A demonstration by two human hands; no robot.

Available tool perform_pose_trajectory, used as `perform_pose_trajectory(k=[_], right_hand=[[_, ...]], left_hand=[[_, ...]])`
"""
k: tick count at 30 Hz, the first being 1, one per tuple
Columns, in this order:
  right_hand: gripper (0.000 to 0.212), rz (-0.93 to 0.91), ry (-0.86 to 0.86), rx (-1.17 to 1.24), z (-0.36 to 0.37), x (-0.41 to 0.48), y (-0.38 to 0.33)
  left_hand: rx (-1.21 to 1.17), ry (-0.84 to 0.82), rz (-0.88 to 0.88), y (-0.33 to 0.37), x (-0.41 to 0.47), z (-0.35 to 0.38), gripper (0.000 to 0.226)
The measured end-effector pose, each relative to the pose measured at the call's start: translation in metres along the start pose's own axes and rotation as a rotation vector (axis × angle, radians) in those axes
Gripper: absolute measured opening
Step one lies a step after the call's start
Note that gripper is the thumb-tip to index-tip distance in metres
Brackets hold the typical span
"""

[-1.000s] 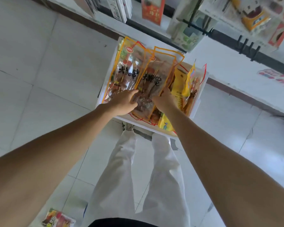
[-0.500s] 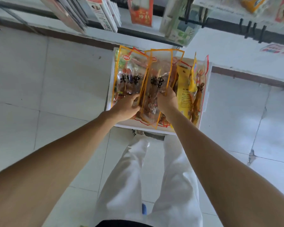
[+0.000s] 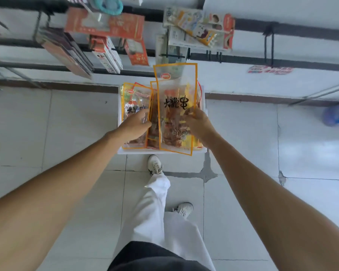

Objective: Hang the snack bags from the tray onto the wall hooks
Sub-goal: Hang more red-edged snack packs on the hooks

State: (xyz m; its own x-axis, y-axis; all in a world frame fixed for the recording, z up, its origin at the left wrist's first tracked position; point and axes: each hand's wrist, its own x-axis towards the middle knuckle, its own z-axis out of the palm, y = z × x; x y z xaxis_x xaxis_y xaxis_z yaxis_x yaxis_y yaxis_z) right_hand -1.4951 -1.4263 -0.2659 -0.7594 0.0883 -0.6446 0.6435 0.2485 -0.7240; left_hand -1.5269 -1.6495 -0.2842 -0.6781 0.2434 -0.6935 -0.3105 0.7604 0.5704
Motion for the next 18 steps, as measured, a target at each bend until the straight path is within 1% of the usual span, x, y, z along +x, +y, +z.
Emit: perform_pose_trajectory(k=[3,6,8,13,16,18], right_hand=[[0.019,-0.055,0.033,0.114,-0.037,-0.039,-0.012],[0.02,-0.119,0.071,0.239,-0.076,-0.085,-0.022],[0.02,-0.15,0.112,0.257,-0.102,-0.115,-0.028],[0.017,-0.282,0.228,0.322,-0.162,-0.194,-0.043],[0.012,-0.405,0.294,0.385,-0.194,-0.245,-0.056],[0.014,-0.498,0.343,0.392,-0.216,-0.274,-0.061]], left_hand=[[0.017,0.017,0.021,0.032,-0.022,0.002,0.058],[0.021,0.041,0.091,0.074,-0.048,0.011,0.054],[0.015,0.019,0.157,0.107,-0.066,0.018,0.052],[-0.156,-0.018,0.317,0.206,-0.119,0.031,0.044],[-0.274,-0.031,0.467,0.268,-0.162,0.043,0.028],[-0.369,-0.069,0.57,0.307,-0.191,0.054,0.024]])
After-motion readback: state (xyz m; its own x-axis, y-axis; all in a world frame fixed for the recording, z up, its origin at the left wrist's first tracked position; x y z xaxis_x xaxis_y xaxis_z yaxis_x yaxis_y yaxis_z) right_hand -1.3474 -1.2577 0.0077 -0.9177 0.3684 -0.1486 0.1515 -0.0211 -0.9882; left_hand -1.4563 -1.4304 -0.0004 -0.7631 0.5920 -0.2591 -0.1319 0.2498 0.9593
